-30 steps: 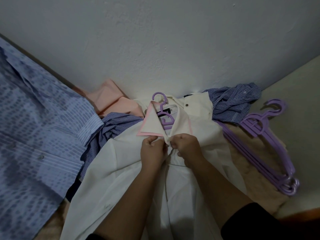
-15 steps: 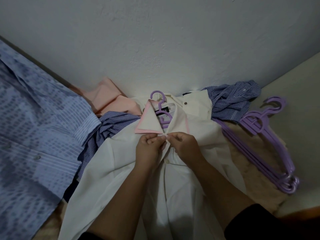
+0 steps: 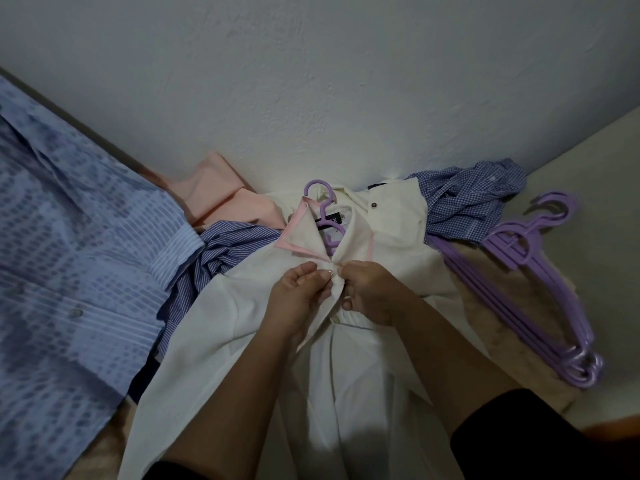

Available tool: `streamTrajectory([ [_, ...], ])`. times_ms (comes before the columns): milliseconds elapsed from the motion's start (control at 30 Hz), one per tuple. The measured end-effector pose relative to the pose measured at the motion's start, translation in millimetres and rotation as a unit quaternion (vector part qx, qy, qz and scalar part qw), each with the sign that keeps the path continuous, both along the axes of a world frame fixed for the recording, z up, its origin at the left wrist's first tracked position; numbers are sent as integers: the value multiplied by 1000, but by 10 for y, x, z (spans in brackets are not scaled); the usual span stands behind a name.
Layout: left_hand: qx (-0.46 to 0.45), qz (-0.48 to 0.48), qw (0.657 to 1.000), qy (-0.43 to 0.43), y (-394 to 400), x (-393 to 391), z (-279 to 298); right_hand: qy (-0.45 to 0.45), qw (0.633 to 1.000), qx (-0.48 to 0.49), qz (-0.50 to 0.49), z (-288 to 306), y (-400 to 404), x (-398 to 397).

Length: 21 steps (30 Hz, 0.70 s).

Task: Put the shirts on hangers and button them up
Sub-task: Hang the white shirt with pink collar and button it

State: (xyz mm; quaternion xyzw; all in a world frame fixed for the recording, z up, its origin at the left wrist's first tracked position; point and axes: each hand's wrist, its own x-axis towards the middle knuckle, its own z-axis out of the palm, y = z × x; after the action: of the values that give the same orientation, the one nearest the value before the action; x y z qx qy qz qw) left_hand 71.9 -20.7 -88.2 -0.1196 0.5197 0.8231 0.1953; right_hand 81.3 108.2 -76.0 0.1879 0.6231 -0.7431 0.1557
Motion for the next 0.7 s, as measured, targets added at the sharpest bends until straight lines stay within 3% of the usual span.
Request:
streamTrajectory([
  [67,-21,-11,1000,16,-19,-10,2,-1,1000,10,9,9,19,2],
  [167,-93,-8,994,60,-45,-25,-25,25,993,114,8,20,1,25],
  [300,-110,4,988,108,-17,58,-29,136,964,226,-36,-29,-67,69],
  [333,-122,13,986,116,-10,75,-40,185,943,269,-56,-67,-88,77],
  [400,-173,18,976,134,-2,83,-72,298,867,387,-95,-169,-145,89],
  [433,-192,16,971,139,2,85,-75,332,827,442,-104,-228,-180,94],
  [500,-198,12,970,137,14,82,-62,351,787,492,-122,-275,-222,111],
  [600,-168,18,980,100,24,71,-25,369,774,494,-146,-241,-237,130],
  [700,-28,12,999,11,19,38,43,364,814,422,-162,-160,-239,146],
])
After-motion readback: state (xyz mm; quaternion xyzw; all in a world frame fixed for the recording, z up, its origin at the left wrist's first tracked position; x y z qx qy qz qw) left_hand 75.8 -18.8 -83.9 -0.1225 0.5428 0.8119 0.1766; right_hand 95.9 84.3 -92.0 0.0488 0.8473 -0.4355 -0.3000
